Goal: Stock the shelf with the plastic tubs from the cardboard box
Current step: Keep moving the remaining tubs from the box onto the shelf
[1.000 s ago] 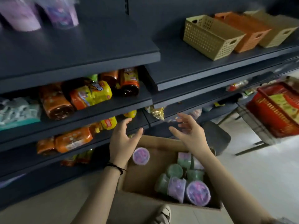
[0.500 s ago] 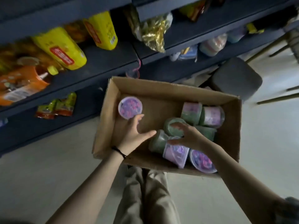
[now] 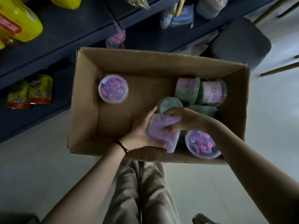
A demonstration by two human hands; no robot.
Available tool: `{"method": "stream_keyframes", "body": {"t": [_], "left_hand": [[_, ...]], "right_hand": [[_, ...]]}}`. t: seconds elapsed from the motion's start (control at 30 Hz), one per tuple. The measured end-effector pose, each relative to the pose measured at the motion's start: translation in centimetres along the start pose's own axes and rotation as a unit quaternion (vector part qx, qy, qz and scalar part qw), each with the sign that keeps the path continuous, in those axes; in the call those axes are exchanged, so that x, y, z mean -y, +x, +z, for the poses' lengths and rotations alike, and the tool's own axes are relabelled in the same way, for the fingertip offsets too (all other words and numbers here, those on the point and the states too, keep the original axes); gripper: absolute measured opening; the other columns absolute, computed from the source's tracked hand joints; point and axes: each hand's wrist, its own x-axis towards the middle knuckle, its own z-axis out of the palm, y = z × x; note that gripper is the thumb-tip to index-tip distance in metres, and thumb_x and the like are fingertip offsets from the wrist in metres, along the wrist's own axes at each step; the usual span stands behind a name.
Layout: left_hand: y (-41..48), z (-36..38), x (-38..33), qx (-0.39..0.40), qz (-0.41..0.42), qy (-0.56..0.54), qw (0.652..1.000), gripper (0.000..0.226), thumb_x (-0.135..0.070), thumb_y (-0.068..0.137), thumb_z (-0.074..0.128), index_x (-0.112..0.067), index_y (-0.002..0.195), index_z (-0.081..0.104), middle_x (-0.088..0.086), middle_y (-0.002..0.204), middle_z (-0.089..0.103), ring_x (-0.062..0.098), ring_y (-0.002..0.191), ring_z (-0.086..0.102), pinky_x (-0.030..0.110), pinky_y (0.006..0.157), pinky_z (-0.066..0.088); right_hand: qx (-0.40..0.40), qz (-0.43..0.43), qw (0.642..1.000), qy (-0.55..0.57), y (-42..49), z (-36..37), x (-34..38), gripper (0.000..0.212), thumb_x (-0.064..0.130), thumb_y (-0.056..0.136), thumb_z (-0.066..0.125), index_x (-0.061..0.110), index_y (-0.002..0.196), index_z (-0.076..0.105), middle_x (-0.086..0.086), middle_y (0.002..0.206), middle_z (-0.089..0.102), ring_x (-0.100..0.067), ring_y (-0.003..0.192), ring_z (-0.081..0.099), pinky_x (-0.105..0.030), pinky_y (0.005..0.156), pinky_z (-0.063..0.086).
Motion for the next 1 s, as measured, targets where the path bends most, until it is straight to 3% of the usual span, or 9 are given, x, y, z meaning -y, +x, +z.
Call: {"method": "stream_keyframes", "body": {"t": [0.17,0.27,0.33,0.43,0.53,0.67,0.77,0.9,1.0], "left_hand": [[-0.8,-2.7,-0.7,-0.007,0.002,-0.071,0.997,0.108,-0.046,0.039,0.093,-0.04,0.13,0.036,-0.014,0.133,0.045,-0.003,0.121,0.049,0.021,0.096,0.045],[-1.2,-4.2,0.4,-0.153,-0.037,-0.125,0.98,0.109,-0.051,0.029,0.094,-0.037,0.124,0.042,-0.007,0.129,0.052,0.003,0.114,0.057,0.031,0.095,0.051],[-0.9,-4.6,1.6,-0.28,-0.05,-0.182,0.941,0.105,-0.048,0.028,0.095,-0.03,0.119,0.045,-0.004,0.127,0.056,0.011,0.115,0.059,0.044,0.096,0.051],[0.4,-5.1,3.2,-0.369,-0.087,-0.241,0.894,0.105,-0.037,0.033,0.094,-0.02,0.12,0.036,0.0,0.129,0.051,0.016,0.115,0.058,0.049,0.097,0.049],[2.1,-5.1,4.8,-0.403,-0.13,-0.199,0.884,0.097,-0.027,0.045,0.096,-0.017,0.118,0.033,0.004,0.129,0.047,0.013,0.108,0.057,0.033,0.09,0.052],[3.2,-4.3,6.2,-0.416,-0.175,-0.155,0.879,0.084,-0.024,0.057,0.091,-0.017,0.115,0.031,0.003,0.117,0.047,-0.001,0.087,0.052,0.006,0.059,0.042],[2.8,-4.3,6.6,-0.439,-0.195,-0.156,0.863,0.079,-0.025,0.058,0.091,-0.015,0.112,0.033,0.006,0.115,0.048,0.005,0.086,0.053,0.01,0.058,0.046],[2.1,-3.4,7.4,-0.498,-0.242,-0.231,0.8,0.082,-0.034,0.059,0.089,-0.021,0.113,0.03,0.009,0.124,0.041,0.025,0.103,0.054,0.046,0.088,0.053],[2.3,-3.4,7.6,-0.531,-0.25,-0.274,0.762,0.084,-0.04,0.057,0.089,-0.027,0.115,0.03,0.005,0.127,0.04,0.026,0.105,0.053,0.05,0.093,0.051]], "right_hand": [[0.003,-0.062,0.992,0.109,0.7,-0.4,2.1,0.059,0.049,0.074,0.075,0.025,0.124,0.057,0.009,0.12,0.059,-0.006,0.112,0.055,-0.019,0.091,0.045],[-0.168,-0.047,0.968,0.182,2.4,0.1,2.1,0.042,0.038,0.086,0.067,0.013,0.12,0.061,0.003,0.109,0.065,-0.015,0.106,0.062,-0.019,0.082,0.048],[-0.269,0.013,0.954,0.13,3.6,0.2,1.2,0.047,0.037,0.087,0.068,0.014,0.126,0.057,-0.004,0.118,0.062,-0.022,0.112,0.059,-0.029,0.088,0.047],[-0.262,0.119,0.955,0.067,5.6,1.2,0.0,0.077,0.054,0.078,0.07,0.023,0.141,0.039,-0.012,0.139,0.039,-0.035,0.125,0.043,-0.044,0.103,0.04],[-0.269,0.199,0.94,0.063,7.7,3.4,0.2,0.094,0.063,0.064,0.075,0.031,0.14,0.03,-0.011,0.14,0.025,-0.042,0.126,0.036,-0.048,0.102,0.04],[-0.353,0.229,0.907,0.004,9.2,5.2,0.7,0.077,0.05,0.064,0.079,0.029,0.126,0.038,-0.01,0.13,0.027,-0.041,0.114,0.04,-0.045,0.086,0.043],[-0.379,0.156,0.91,0.061,9.5,5.4,0.7,0.075,0.047,0.062,0.079,0.027,0.123,0.04,-0.008,0.128,0.03,-0.036,0.112,0.043,-0.039,0.074,0.043],[-0.414,-0.068,0.88,0.222,10.2,5.5,2.0,0.072,0.04,0.067,0.083,0.026,0.124,0.04,0.004,0.123,0.035,-0.003,0.106,0.046,-0.013,0.086,0.045],[-0.355,-0.075,0.897,0.252,11.6,5.3,2.1,0.069,0.038,0.067,0.085,0.025,0.118,0.039,0.003,0.12,0.048,-0.009,0.108,0.053,-0.022,0.084,0.05]]}}
